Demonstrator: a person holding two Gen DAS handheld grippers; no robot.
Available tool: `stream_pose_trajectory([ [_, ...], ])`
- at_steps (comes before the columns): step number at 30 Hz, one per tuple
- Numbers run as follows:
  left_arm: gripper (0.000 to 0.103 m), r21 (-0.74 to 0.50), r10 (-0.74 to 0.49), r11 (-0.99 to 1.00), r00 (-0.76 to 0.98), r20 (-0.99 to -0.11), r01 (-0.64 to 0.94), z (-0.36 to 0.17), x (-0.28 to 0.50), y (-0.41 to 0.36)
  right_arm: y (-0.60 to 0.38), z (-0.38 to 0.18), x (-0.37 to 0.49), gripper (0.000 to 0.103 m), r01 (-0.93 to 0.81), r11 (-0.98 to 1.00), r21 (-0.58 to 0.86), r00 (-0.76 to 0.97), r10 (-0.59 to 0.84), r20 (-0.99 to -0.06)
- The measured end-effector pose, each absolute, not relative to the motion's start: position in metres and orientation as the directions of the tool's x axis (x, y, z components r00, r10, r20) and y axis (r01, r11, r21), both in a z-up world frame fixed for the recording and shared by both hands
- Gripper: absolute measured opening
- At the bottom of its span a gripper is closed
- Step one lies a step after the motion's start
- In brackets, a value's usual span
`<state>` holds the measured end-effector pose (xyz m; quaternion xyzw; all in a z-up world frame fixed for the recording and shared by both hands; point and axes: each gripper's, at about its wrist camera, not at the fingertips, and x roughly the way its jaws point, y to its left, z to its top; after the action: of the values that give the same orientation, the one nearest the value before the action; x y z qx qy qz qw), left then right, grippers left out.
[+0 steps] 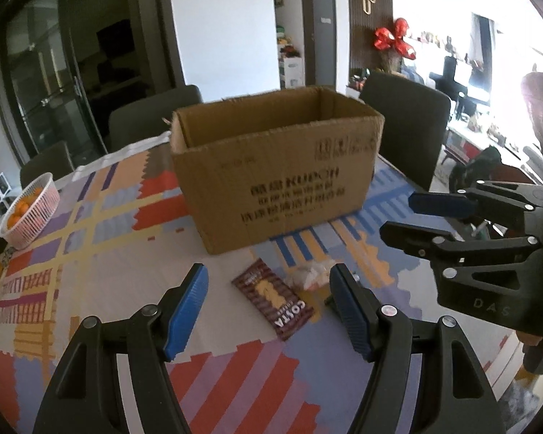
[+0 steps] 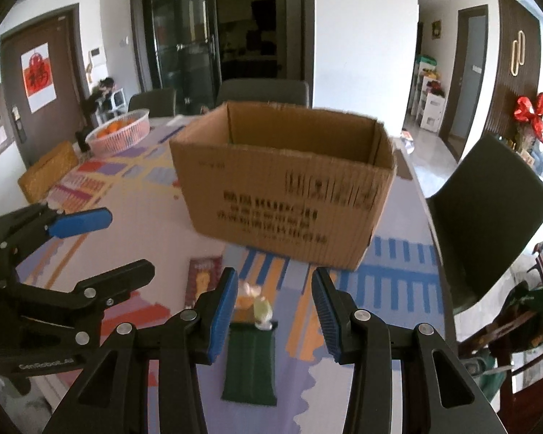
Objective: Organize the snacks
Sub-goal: 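Move both tools back toward the bread bag and green lollipop, then grasp the clear bread bag with the left gripper while the right grasps the green lollipop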
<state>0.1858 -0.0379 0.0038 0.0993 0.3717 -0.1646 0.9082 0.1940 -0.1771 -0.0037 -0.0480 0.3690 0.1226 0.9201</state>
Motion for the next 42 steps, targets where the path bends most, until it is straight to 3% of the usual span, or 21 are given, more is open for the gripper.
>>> stream_pose_trajectory([
  [16,0.069,0.031,-0.278,0.865,0.529,-0.802,0.500,-0.058,0.213,-0.051,-0.168,-0.063,0.214,0.043,-0.299,0.954,0.009,0.553,0.181,-0.813],
  [31,0.066,0.074,-0.303,0.806,0.516,-0.801,0.587,-0.076,0.236,-0.061,-0.160,-0.094,0.241,0.043,-0.336,0.942,-0.003,0.478,0.168,-0.862],
  [42,0.061,0.056,-0.334,0.771,0.477,-0.813,0.635,-0.082,0.254,-0.069,-0.158,-0.108,0.264,0.033,-0.352,0.935,0.048,0.415,0.202,-0.887],
])
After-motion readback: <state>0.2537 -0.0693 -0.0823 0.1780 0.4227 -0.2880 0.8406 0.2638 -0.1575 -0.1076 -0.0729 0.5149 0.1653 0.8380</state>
